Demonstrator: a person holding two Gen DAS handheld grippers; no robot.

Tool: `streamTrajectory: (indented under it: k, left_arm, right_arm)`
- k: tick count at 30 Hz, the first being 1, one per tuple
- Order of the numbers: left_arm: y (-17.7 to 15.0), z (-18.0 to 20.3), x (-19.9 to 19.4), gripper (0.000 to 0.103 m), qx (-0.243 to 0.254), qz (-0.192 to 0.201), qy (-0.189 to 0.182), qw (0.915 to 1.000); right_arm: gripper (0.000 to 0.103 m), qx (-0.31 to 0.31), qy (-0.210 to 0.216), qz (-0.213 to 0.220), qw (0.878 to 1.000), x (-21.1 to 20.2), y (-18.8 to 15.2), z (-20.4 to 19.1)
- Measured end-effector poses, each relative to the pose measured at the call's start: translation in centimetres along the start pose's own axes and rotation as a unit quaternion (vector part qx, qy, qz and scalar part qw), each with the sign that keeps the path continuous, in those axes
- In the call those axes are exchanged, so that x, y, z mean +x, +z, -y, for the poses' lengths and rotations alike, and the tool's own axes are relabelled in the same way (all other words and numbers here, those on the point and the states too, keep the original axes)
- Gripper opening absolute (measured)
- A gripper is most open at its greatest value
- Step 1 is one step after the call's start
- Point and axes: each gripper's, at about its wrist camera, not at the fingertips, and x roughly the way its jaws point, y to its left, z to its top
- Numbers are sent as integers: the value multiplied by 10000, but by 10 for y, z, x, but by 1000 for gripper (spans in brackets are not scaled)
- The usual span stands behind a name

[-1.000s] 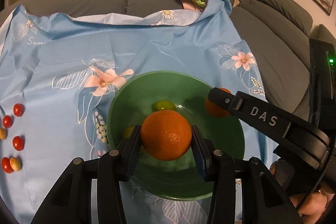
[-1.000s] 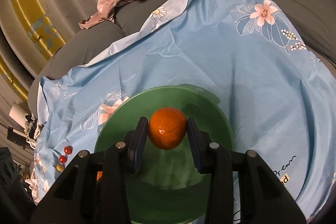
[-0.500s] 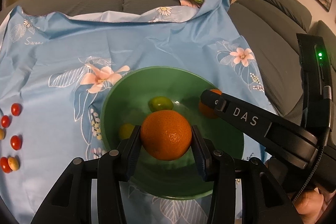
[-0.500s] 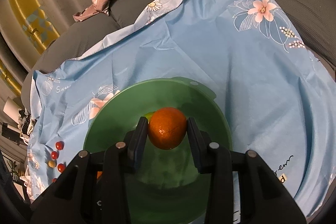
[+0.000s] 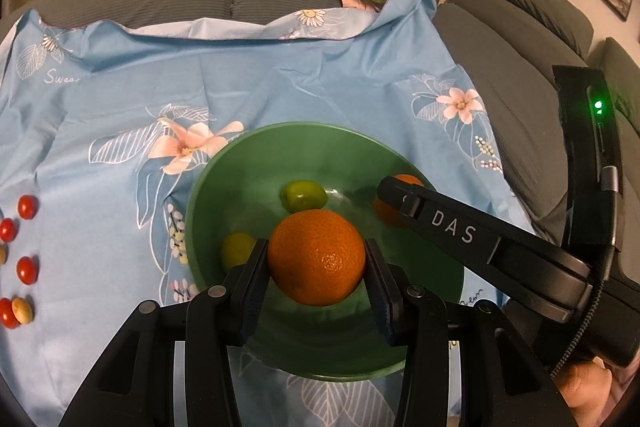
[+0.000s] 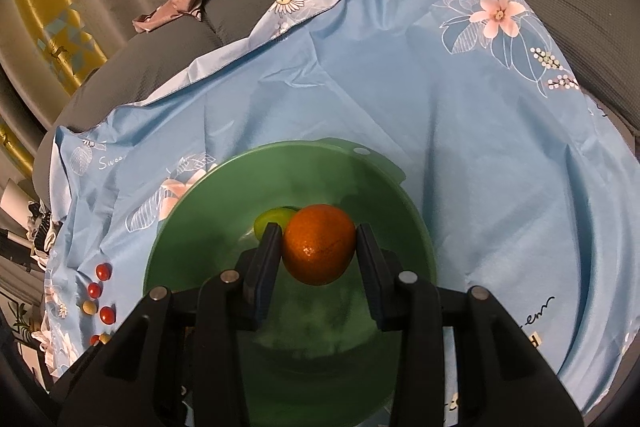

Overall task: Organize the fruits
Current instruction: 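Lower the oranges into the bowl and open both grippers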

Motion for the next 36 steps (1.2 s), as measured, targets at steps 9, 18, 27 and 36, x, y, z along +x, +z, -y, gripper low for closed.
streamTrajectory:
  k: [9,18,27,36]
  left_arm:
    - [-2,2,1,45,58,-32,-11,10000]
    - [-2,2,1,45,43,-40,6,10000]
    - [-3,1,2,45,18,-82,-11,10000]
    - [-4,2,4,45,16,-96,0,10000]
  right_arm:
    - [39,-21,-131,-68,9999,3,-1,2]
    - [39,-70,-171,-98,9998,4,-2,1]
    - [39,-111,-228,-102,9996,5,-3,1]
    - [40,-118,-280,-118,9995,6,-3,1]
